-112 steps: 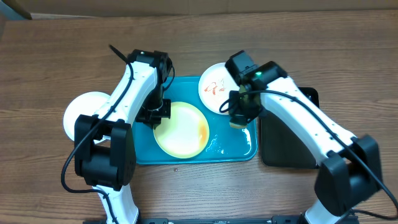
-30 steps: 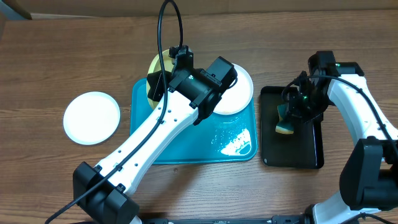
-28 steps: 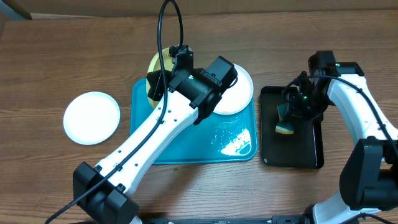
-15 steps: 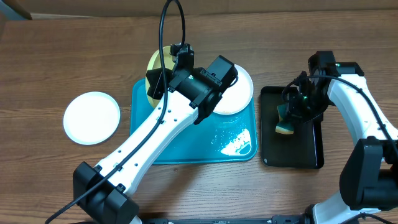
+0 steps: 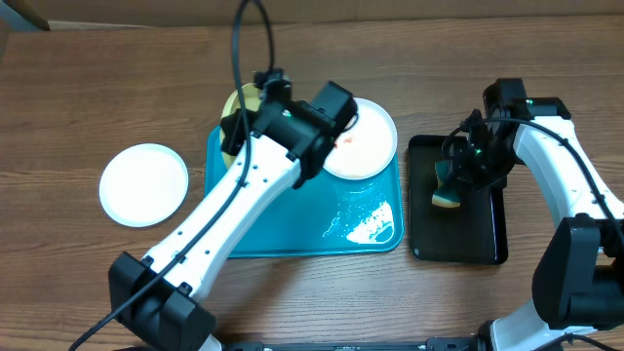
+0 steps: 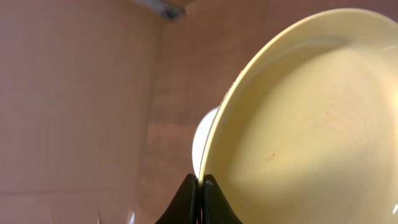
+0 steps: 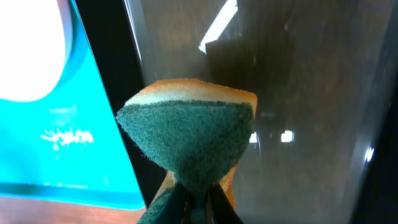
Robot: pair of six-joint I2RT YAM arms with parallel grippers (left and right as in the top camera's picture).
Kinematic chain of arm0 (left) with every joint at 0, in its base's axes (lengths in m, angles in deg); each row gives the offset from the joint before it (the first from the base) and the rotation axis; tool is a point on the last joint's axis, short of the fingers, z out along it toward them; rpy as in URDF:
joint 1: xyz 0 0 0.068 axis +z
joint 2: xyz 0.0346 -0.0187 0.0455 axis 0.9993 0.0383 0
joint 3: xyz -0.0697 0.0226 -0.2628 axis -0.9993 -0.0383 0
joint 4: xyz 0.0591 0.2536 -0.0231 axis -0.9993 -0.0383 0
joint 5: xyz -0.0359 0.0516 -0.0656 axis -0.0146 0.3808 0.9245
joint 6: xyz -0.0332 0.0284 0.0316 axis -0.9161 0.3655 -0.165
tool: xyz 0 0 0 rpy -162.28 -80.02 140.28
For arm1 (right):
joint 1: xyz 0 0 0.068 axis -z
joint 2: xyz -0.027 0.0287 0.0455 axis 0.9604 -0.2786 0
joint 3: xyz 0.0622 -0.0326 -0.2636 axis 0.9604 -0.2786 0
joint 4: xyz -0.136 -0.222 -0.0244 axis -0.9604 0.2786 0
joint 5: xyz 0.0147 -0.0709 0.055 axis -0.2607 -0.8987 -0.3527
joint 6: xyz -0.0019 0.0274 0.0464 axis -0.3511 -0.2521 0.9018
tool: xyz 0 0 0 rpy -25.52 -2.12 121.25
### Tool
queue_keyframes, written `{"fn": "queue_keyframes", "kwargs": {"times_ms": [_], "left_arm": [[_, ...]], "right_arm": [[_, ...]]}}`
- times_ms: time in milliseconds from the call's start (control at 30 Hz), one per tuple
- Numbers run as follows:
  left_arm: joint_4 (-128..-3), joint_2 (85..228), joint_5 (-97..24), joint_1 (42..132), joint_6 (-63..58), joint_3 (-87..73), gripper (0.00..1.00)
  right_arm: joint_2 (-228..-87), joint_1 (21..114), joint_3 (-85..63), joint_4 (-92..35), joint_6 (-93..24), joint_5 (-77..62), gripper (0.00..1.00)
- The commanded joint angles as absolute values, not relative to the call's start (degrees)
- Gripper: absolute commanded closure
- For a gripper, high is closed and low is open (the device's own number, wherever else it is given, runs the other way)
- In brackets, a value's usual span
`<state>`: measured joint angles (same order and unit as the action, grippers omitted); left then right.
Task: Clean dirty plates on tray and stack at the side
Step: 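Swing the yellow plate with left gripper toward the white plate, then lower the yellow plate onto the white plate and release it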
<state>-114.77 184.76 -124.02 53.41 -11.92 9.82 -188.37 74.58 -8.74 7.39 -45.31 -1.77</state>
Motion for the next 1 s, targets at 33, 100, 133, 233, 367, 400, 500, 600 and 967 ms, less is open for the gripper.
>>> {"fn": "queue_keyframes", "kwargs": {"times_ms": [33,100,133,233,367,400,500,600,967], "left_arm": [[-117.5,181.2,-114.2,59.8,-17.4,11.0,0.96],[-117.9,179.9,-109.4,63.8,-17.4,11.0,0.96],[-117.9,179.3,-107.2,65.8,-17.4,11.0,0.96],[-117.4,178.0,-101.3,72.8,-17.4,11.0,0.96],[-116.9,178.0,-93.2,82.0,-15.5,11.0,0.96],[-116.5,178.0,-90.6,84.1,-14.4,11.0,0.96],[-115.4,178.2,-83.2,89.9,-11.8,11.0,0.96],[-114.6,178.2,-79.2,93.9,-10.3,11.0,0.96],[-113.1,178.4,-78.2,102.6,-7.9,11.0,0.96]], "right_arm": [[-187.3,74.7,-10.2,3.8,-45.3,-1.4,0.96],[-187.3,74.7,-12.2,1.2,-45.3,-1.4,0.96],[-187.3,74.7,-13.8,-0.5,-45.3,-1.2,0.96],[-187.3,74.7,-18.5,-5.9,-45.1,-1.2,0.96],[-187.3,74.7,-25.6,-14.2,-45.1,-1.2,0.96],[-187.3,74.7,-27.5,-16.5,-45.1,-1.2,0.96],[-187.3,74.7,-32.6,-23.2,-43.0,-1.2,0.96],[-187.3,74.7,-34.7,-25.6,-40.3,-1.2,0.96],[-186.7,74.7,-20.5,-8.7,-41.3,0.8,0.96]]}}
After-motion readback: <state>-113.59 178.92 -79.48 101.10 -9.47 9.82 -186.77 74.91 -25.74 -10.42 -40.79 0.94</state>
